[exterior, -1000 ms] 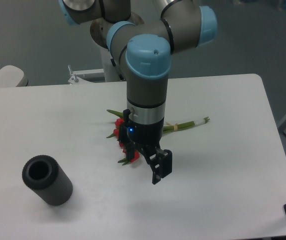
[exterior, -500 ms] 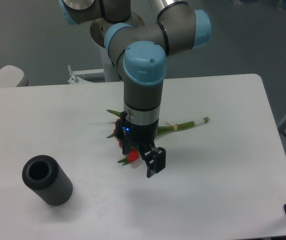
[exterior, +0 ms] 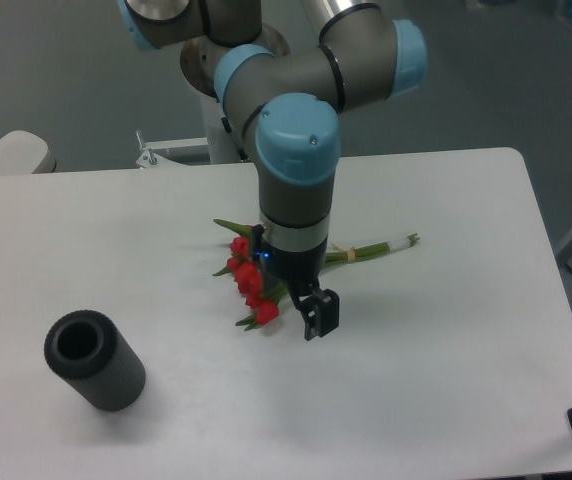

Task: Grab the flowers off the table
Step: 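Move the gripper along the tulips toward the green stems, then lower the gripper onto the tulip stems below the flower heads and close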

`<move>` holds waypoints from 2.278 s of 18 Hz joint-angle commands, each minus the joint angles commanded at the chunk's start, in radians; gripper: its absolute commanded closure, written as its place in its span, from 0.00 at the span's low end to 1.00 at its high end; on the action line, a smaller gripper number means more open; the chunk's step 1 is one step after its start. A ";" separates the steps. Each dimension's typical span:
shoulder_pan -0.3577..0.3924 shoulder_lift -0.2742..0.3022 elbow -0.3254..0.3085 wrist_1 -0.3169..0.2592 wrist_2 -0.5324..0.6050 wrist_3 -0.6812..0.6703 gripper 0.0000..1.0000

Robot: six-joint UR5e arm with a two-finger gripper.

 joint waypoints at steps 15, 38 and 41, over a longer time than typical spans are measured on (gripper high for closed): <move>0.089 -0.003 -0.202 -0.052 0.098 0.167 0.01; 0.087 0.009 -0.502 0.282 0.103 0.164 0.00; 0.083 0.002 -0.500 0.296 0.101 0.163 0.01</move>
